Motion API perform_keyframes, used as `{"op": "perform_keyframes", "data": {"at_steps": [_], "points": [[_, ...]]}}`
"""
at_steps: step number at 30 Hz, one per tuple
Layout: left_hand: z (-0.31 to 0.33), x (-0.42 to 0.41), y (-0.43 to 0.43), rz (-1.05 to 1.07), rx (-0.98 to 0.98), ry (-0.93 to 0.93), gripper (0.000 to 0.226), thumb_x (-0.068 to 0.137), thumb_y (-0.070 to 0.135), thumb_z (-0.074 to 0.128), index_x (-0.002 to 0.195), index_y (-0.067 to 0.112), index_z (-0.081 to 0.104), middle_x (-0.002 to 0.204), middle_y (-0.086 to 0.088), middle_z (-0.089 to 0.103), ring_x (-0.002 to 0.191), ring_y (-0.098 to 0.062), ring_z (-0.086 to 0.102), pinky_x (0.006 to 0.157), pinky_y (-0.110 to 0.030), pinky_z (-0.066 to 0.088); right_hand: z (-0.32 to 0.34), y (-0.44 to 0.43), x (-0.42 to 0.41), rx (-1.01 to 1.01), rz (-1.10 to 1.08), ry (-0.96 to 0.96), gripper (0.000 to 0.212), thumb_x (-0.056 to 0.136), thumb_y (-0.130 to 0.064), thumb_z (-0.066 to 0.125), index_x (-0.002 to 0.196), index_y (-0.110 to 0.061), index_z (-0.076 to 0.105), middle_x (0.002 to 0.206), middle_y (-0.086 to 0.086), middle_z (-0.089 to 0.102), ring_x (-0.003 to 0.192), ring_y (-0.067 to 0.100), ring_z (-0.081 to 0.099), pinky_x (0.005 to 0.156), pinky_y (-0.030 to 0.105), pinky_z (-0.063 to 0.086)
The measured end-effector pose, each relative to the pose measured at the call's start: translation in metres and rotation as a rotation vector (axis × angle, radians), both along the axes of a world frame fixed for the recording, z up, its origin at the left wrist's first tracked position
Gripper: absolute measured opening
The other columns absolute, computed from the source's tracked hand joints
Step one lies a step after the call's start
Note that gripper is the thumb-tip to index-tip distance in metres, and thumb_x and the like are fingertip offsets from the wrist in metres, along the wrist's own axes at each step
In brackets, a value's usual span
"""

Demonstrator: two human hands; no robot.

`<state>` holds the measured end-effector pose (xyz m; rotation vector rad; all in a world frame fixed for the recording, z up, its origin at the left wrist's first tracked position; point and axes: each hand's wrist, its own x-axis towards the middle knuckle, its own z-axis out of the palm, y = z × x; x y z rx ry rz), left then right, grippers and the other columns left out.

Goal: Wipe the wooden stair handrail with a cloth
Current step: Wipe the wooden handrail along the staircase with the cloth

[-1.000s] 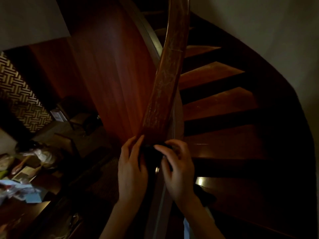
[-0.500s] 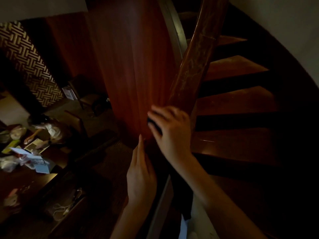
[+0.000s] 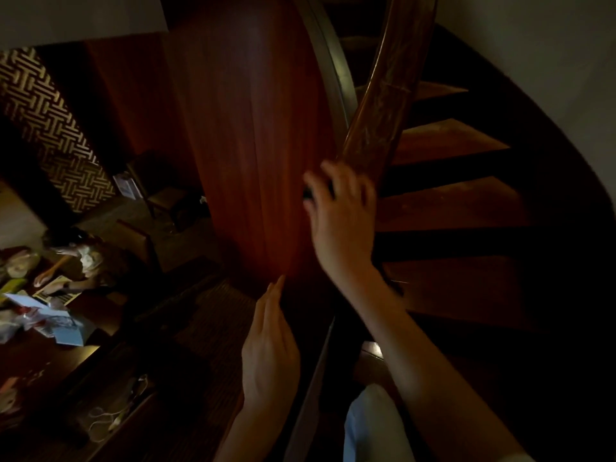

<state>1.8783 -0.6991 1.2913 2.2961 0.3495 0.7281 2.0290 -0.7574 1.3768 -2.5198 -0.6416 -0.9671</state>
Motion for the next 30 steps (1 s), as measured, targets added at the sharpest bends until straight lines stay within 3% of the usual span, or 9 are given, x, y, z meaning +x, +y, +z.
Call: {"op": "perform_keyframes", "data": {"at_steps": [2, 5, 8, 12, 17, 20, 24, 27, 30], "points": [[0.000, 0.001, -0.001, -0.008, -0.009, 0.005, 0.053, 0.097, -0.001, 0.044, 0.147, 0.016, 0.036, 0.144, -0.013, 0.049, 0.113, -0.025, 0.064, 0.081, -0.015, 0.048, 0.006, -0.014, 0.016, 0.204, -0.087, 0.089, 0.045, 0.103, -0.024, 0.045, 0.148, -0.015, 0.041, 0.157, 0.005, 0.033, 0.149, 0.023, 0.021, 0.123, 0.046, 0.011], [0.000, 0.002, -0.002, -0.013, -0.009, 0.027, 0.053, 0.099, 0.004, 0.039, 0.148, 0.021, 0.031, 0.148, -0.012, 0.044, 0.111, -0.027, 0.064, 0.081, -0.024, 0.053, -0.028, -0.018, -0.022, 0.533, 0.052, 0.132, 0.048, 0.103, -0.014, 0.044, 0.149, -0.005, 0.034, 0.159, 0.008, 0.025, 0.150, 0.026, 0.013, 0.120, 0.047, 0.022], [0.001, 0.003, 0.000, -0.030, -0.005, 0.062, 0.050, 0.100, 0.021, 0.033, 0.149, 0.015, 0.030, 0.152, -0.011, 0.039, 0.130, -0.023, 0.051, 0.096, -0.018, 0.036, -0.065, -0.004, -0.072, 0.345, 0.158, 0.057, 0.043, 0.101, -0.017, 0.044, 0.143, -0.006, 0.046, 0.154, 0.007, 0.037, 0.148, 0.024, 0.024, 0.121, 0.046, 0.021], [0.000, 0.002, 0.000, -0.036, 0.041, 0.070, 0.055, 0.100, 0.008, 0.038, 0.151, 0.018, 0.022, 0.156, -0.007, 0.032, 0.139, -0.018, 0.038, 0.101, -0.018, 0.031, -0.030, -0.005, -0.034, 0.230, 0.160, 0.007, 0.042, 0.102, -0.019, 0.046, 0.143, -0.007, 0.047, 0.154, 0.006, 0.037, 0.147, 0.023, 0.025, 0.121, 0.048, 0.018], [0.014, 0.020, 0.003, -0.206, 0.189, -0.015, 0.078, 0.090, -0.015, 0.037, 0.149, 0.027, 0.008, 0.160, 0.009, 0.007, 0.148, -0.015, 0.017, 0.108, -0.031, 0.040, -0.033, -0.017, -0.021, 1.194, -0.041, 0.268, 0.042, 0.102, -0.016, 0.047, 0.144, -0.016, 0.042, 0.133, 0.005, 0.036, 0.128, 0.024, 0.042, 0.107, 0.022, 0.039], [0.031, 0.053, 0.006, -0.311, 0.335, -0.033, 0.074, 0.092, -0.015, 0.039, 0.151, 0.018, 0.011, 0.161, 0.002, 0.006, 0.150, -0.018, 0.008, 0.120, -0.043, 0.016, -0.072, -0.011, -0.057, 1.486, -0.018, 0.484, 0.040, 0.102, -0.021, 0.046, 0.141, -0.024, 0.046, 0.118, -0.009, 0.041, 0.118, 0.016, 0.052, 0.097, 0.025, 0.049], [0.045, 0.090, 0.003, -0.342, 0.355, -0.036, 0.057, 0.102, 0.007, 0.038, 0.151, 0.018, 0.011, 0.161, 0.004, 0.006, 0.150, -0.010, -0.001, 0.122, -0.044, 0.014, -0.099, -0.001, -0.096, 1.279, 0.001, 0.266, 0.022, 0.097, -0.043, 0.052, 0.118, -0.049, 0.049, 0.119, -0.019, 0.055, 0.113, 0.003, 0.057, 0.091, 0.027, 0.049], [0.041, 0.094, 0.003, -0.333, 0.365, -0.050, 0.054, 0.102, 0.019, 0.032, 0.152, 0.019, 0.014, 0.162, 0.005, 0.008, 0.150, -0.009, 0.001, 0.123, -0.041, 0.013, -0.070, -0.009, -0.058, 1.156, 0.081, 0.092, 0.014, 0.096, -0.036, 0.051, 0.109, -0.038, 0.047, 0.111, -0.003, 0.055, 0.103, 0.013, 0.057, 0.089, 0.030, 0.047], [0.036, 0.092, 0.003, -0.324, 0.365, -0.062, 0.058, 0.100, 0.010, 0.034, 0.154, 0.021, 0.015, 0.163, 0.008, 0.007, 0.150, -0.010, 0.002, 0.123, -0.034, 0.007, -0.047, -0.020, 0.002, 1.233, 0.102, 0.199, 0.010, 0.102, -0.022, 0.048, 0.105, -0.030, 0.044, 0.118, 0.015, 0.052, 0.107, 0.028, 0.056, 0.092, 0.041, 0.050]]}}
